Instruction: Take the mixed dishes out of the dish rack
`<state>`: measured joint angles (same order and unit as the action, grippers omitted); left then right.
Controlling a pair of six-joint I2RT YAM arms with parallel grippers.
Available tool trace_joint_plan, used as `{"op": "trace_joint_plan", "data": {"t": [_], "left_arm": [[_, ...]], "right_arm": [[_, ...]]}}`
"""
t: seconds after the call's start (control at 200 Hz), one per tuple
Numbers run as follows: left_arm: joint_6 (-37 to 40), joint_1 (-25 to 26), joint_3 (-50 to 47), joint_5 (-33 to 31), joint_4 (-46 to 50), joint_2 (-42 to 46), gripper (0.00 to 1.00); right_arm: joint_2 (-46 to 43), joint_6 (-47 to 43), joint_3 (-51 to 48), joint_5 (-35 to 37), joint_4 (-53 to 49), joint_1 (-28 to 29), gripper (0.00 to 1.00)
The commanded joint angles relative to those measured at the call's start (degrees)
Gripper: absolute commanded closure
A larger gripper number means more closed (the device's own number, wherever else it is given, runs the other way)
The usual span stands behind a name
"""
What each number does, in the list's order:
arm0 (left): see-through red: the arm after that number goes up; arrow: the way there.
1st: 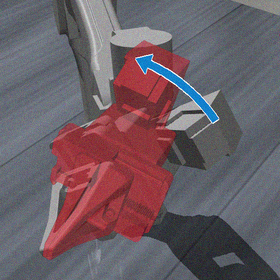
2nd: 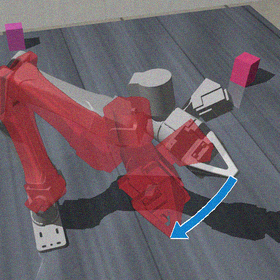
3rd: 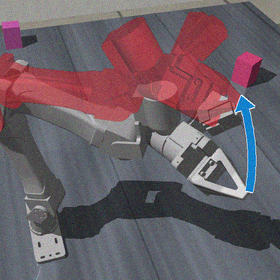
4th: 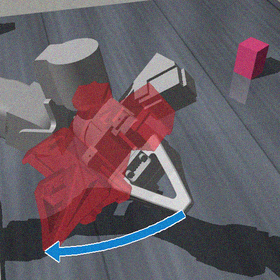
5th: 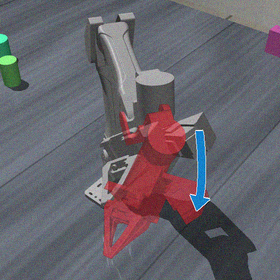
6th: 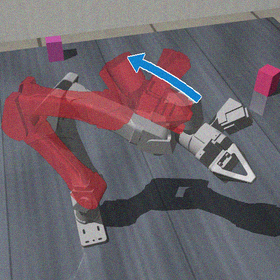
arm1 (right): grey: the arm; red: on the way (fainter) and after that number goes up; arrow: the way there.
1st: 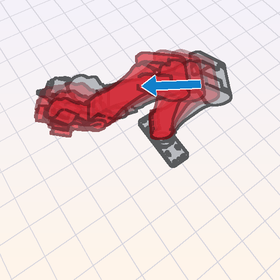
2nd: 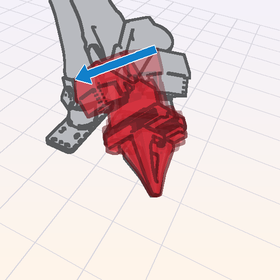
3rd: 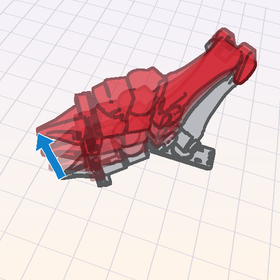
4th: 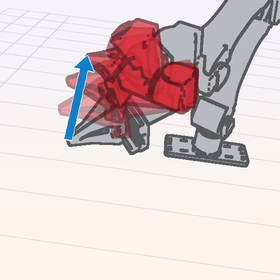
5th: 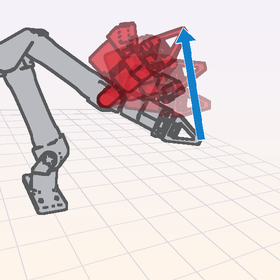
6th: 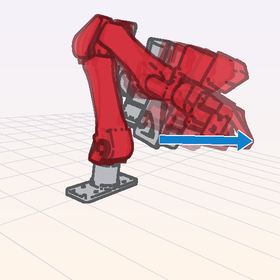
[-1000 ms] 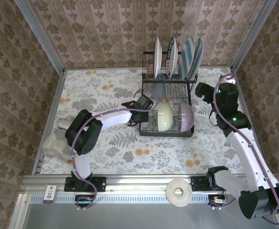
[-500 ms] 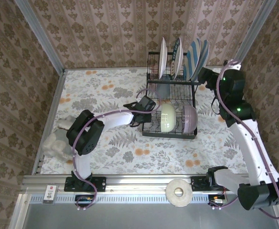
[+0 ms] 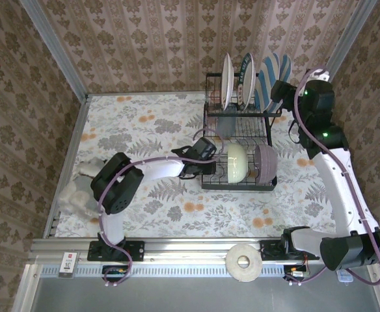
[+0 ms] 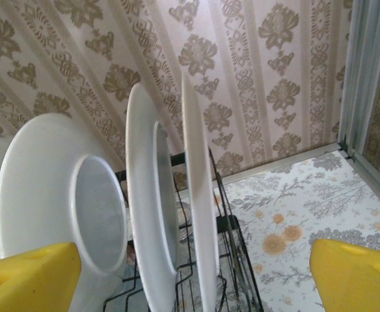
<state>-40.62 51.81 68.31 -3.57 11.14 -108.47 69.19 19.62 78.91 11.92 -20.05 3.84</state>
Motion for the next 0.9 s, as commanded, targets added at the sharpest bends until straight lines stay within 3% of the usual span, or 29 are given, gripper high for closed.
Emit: {"op": "trace_joint_plan", "data": {"t": [0.0,0.2,0.315,0.455,0.7,0.895], "left_arm": [[0.9,0.5,-1.3,3.9,-0.1,4.5,0.43],[2.4,-1.2,-4.8,2.6,1.1,11.4,0.22],[5.7,-1.6,-5.9,-0.5,3.4,17.5,0.01],[12.9,-2.9,-7.4,-2.2,4.4,26.0,0.0],[24.0,-9.0,-11.6,12.5,0.8,40.8,0.0],[28.3,-10.2,-11.4,15.0,2.1,48.0,0.0]], "right_arm": [[0.5,-0.5,2.0,1.6,-2.0,-1.0,0.07],[2.9,-1.2,4.1,-3.6,-2.2,-3.4,0.12],[4.4,-1.3,5.6,-5.6,-2.5,-4.4,0.18],[7.1,-1.9,7.8,-7.1,-3.0,-5.1,0.24],[10.2,-1.9,9.6,-6.9,-3.0,-6.7,0.26],[14.2,-2.2,11.8,-9.1,-2.8,-7.8,0.35]]}}
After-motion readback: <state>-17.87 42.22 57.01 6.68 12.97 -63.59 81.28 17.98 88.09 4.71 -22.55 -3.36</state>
